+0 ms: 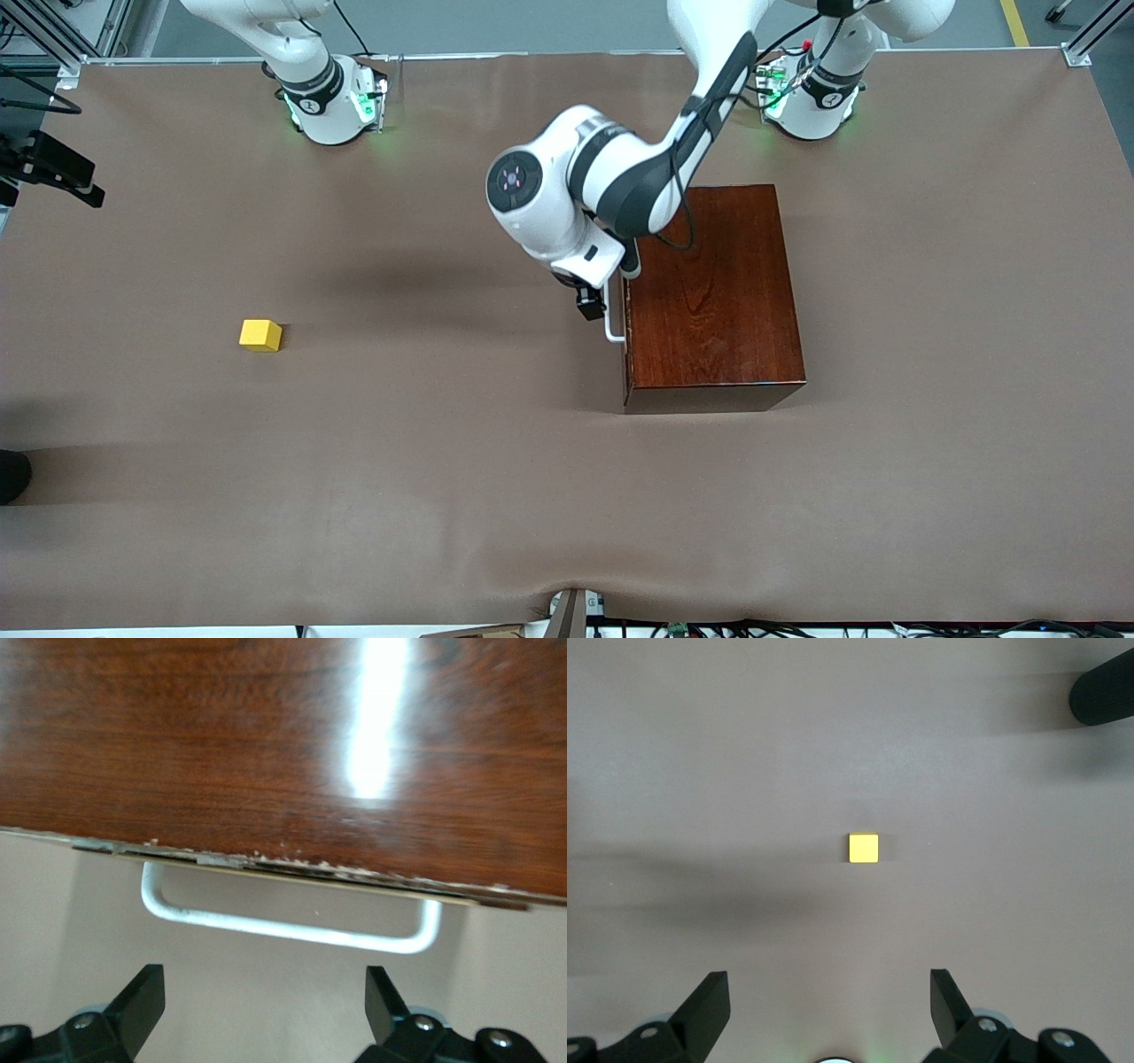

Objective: Open drawer, take yellow block, close drawer

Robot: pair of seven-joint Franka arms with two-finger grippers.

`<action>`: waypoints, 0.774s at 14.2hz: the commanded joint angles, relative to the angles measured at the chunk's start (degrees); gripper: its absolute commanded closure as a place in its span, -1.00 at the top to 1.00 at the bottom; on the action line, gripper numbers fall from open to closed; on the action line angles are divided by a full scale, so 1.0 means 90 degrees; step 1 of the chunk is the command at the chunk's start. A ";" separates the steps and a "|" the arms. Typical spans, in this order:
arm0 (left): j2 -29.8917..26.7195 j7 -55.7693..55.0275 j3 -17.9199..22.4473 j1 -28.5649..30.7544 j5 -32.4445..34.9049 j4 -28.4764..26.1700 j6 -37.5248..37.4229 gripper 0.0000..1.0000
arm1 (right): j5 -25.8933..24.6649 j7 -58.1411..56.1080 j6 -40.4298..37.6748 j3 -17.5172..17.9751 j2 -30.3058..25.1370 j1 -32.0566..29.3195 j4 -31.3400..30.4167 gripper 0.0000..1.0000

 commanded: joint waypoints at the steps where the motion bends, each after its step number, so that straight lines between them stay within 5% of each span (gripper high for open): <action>1: -0.0841 0.0219 0.0035 0.0121 0.0157 -0.0215 -0.0004 1.00 | 0.0016 -0.0079 -0.0076 0.0101 0.0047 -0.0165 0.0119 1.00; 7: -0.1652 0.2159 0.0025 0.1700 0.0138 -0.0323 0.0005 1.00 | 0.0016 -0.0079 -0.0076 0.0092 0.0047 -0.0165 0.0119 1.00; 11: -0.1907 0.4948 -0.0024 0.3379 -0.0454 -0.0333 0.0201 1.00 | 0.0026 -0.0079 -0.0066 0.0092 0.0047 -0.0175 0.0119 1.00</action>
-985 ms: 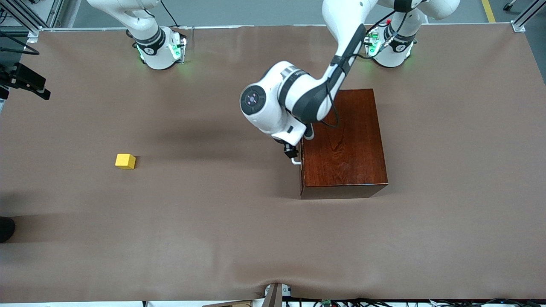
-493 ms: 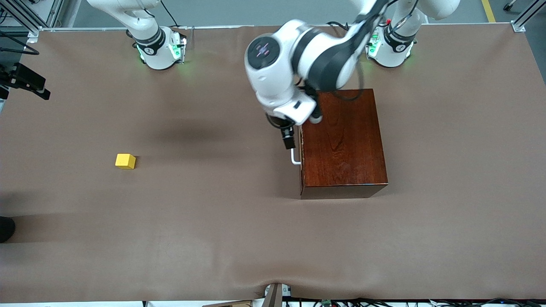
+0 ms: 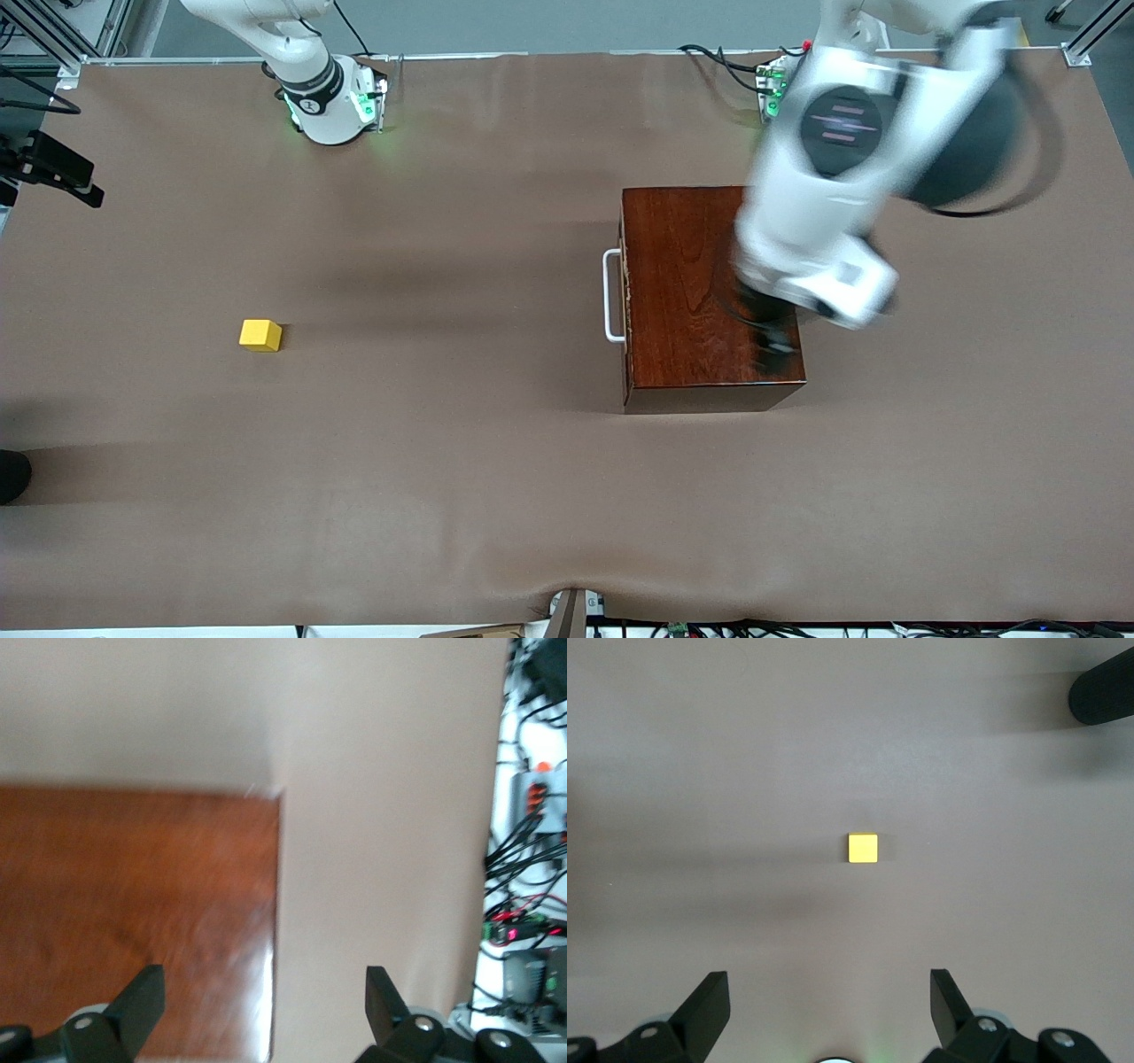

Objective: Open drawer, take yellow block, close drawer

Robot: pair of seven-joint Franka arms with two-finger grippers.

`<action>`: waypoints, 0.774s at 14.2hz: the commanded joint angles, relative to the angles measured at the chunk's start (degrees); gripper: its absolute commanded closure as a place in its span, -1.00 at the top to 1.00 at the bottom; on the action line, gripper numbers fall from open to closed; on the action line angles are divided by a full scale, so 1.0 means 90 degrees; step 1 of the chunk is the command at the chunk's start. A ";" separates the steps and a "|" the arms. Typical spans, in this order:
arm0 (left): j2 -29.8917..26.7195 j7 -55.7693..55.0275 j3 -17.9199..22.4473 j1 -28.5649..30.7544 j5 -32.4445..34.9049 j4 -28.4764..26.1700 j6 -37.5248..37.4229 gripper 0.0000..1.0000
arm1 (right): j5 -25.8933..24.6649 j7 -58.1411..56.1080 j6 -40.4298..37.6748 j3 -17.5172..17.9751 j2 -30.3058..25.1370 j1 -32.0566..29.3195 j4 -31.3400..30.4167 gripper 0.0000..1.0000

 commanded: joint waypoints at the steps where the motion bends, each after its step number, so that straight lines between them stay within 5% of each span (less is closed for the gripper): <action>1: -0.0234 0.1803 -0.0125 0.1067 -0.0636 -0.0222 0.0165 1.00 | 0.0026 -0.0079 -0.0066 0.0101 0.0047 -0.0158 0.0116 1.00; 6: -0.0720 0.3008 -0.0105 0.1500 -0.0609 -0.0767 0.0098 1.00 | 0.0327 -0.0089 -0.0076 0.0071 0.0047 -0.0371 0.0097 1.00; 11: -0.2700 0.4715 -0.0125 0.1657 -0.0347 -0.2873 0.0194 1.00 | 0.0319 -0.0109 -0.0076 0.0111 0.0056 -0.0431 0.0097 1.00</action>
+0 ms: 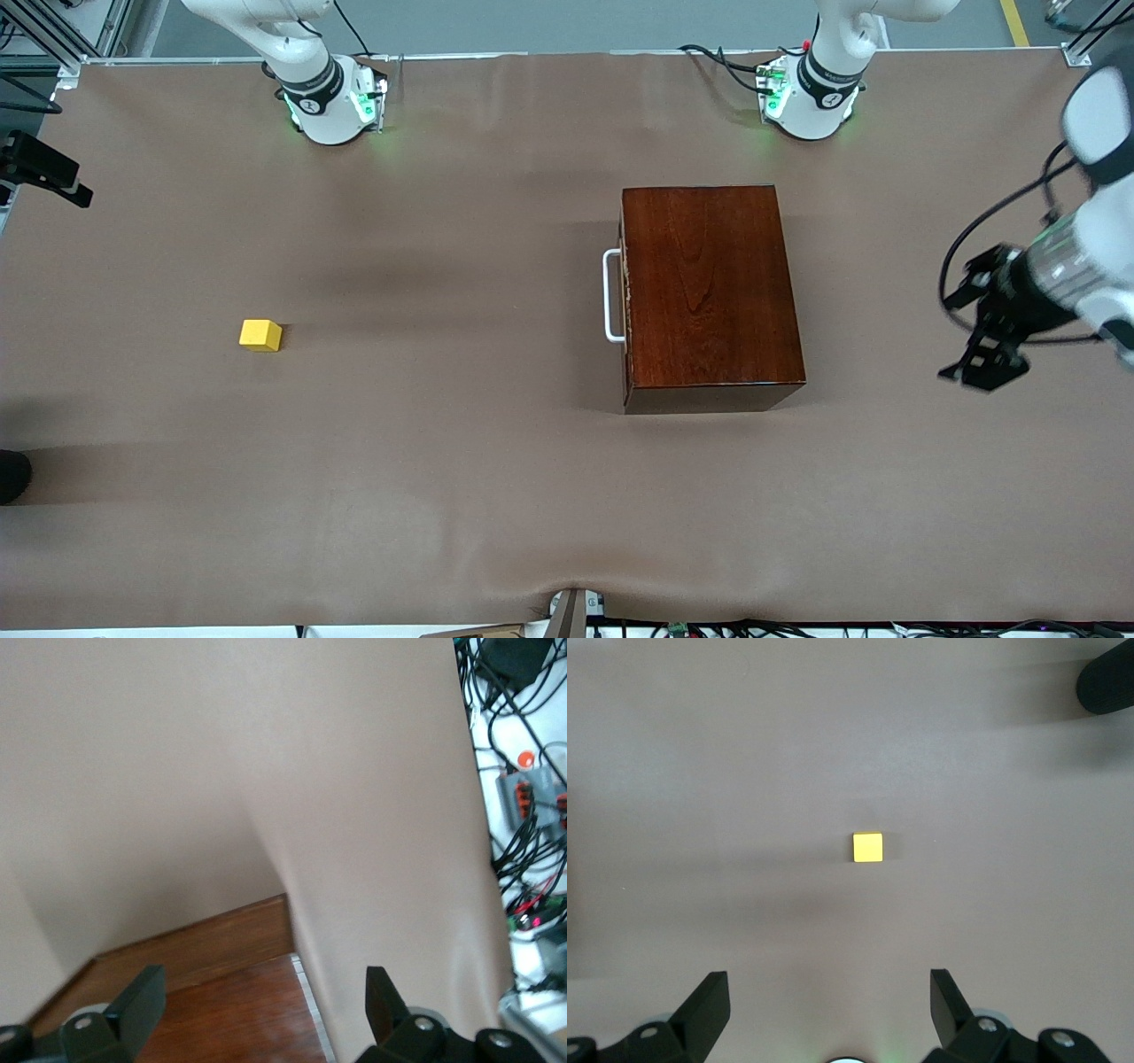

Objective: Open drawer, take yellow block, close drawer

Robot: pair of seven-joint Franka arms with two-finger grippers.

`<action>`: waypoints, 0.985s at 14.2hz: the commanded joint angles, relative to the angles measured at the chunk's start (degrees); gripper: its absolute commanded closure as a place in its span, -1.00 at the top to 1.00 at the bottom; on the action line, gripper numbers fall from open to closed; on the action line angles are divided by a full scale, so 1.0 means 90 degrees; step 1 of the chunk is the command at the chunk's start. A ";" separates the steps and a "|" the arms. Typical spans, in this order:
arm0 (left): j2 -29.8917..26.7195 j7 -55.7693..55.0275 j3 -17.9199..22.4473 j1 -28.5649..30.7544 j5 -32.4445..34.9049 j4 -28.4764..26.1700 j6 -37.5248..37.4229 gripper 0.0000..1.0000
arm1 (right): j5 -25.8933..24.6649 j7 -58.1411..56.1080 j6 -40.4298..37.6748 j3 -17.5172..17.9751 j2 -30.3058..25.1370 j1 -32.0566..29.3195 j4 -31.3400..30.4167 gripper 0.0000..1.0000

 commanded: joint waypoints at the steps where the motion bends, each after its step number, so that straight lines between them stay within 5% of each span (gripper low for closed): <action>1: -0.1525 0.1196 -0.0092 0.0009 0.0243 -0.1740 0.0163 1.00 | 0.0055 -0.0070 -0.0061 0.0100 0.0056 -0.0190 0.0096 1.00; 3: -0.1644 0.1903 -0.0363 0.0203 0.0252 -0.1850 0.0104 1.00 | -0.0071 -0.0060 -0.0061 0.0090 0.0047 -0.0161 0.0096 1.00; 6: -0.1664 0.2771 -0.1349 0.1178 0.0379 -0.1801 0.0094 1.00 | -0.0209 -0.0050 -0.0041 0.0100 0.0056 -0.0171 0.0096 1.00; 14: -0.1781 0.5995 -0.1643 0.1580 0.0574 -0.1607 -0.0568 1.00 | -0.0209 -0.0040 -0.0051 0.0090 0.0134 -0.0180 0.0096 1.00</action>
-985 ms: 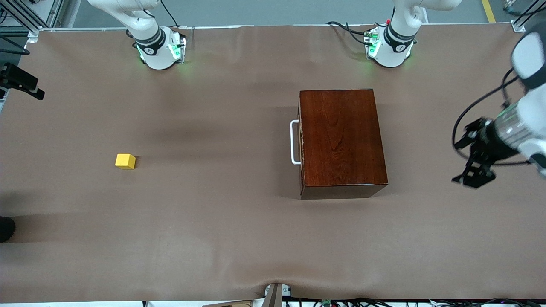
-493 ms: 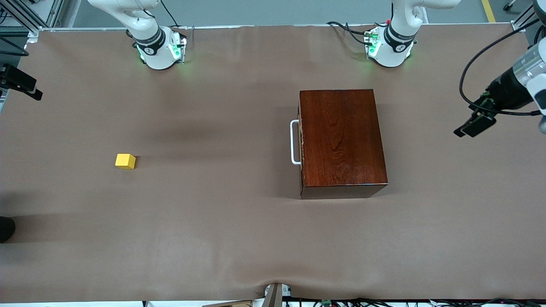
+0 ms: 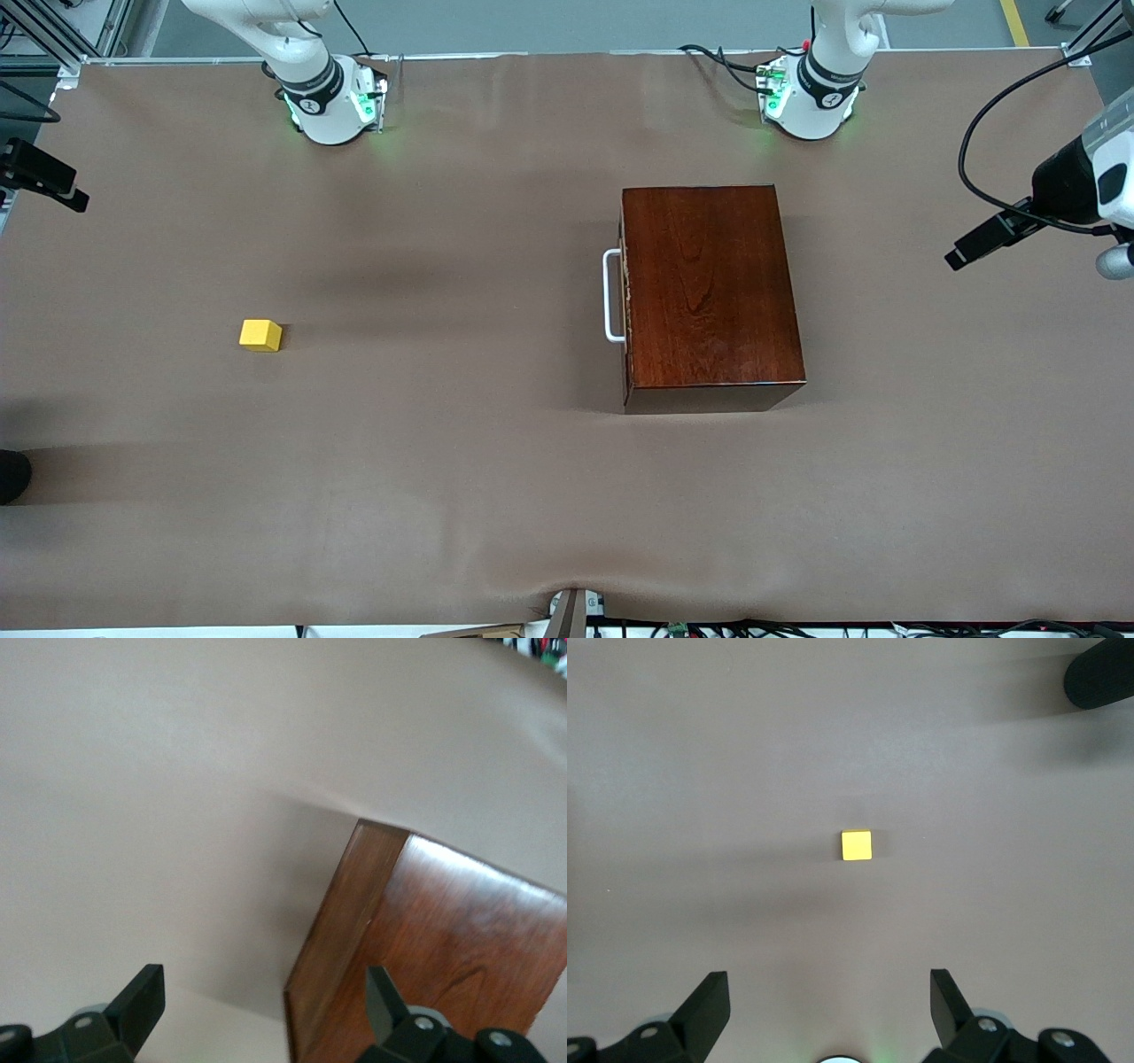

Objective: Open drawer, take yellow block, close drawer

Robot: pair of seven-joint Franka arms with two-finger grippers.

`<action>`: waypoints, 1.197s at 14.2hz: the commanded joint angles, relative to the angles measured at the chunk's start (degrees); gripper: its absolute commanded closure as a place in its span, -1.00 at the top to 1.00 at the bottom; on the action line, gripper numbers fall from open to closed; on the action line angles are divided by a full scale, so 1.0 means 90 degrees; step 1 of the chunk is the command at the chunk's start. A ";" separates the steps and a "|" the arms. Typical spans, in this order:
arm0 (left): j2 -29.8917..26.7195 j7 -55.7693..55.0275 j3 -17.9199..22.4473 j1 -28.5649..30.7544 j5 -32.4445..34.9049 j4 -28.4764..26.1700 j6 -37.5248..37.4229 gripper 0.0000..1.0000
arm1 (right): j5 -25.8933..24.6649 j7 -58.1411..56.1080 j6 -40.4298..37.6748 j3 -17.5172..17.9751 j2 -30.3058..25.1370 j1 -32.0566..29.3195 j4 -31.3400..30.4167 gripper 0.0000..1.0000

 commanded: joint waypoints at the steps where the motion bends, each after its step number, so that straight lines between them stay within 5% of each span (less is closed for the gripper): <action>1: -0.0127 0.0714 -0.0459 0.0335 0.0287 0.0129 -0.0551 1.00 | -0.0071 -0.0041 -0.0042 0.0100 0.0062 -0.0128 0.0096 1.00; 9: -0.0146 0.2833 -0.0577 0.0454 0.0667 0.0306 -0.1012 1.00 | -0.0071 -0.0051 -0.0042 0.0100 0.0062 -0.0098 0.0096 1.00; 17: 0.0030 0.2249 -0.1037 0.0717 0.0698 0.0511 -0.1032 1.00 | -0.0061 -0.0002 -0.0071 0.0100 0.0062 -0.0127 0.0096 1.00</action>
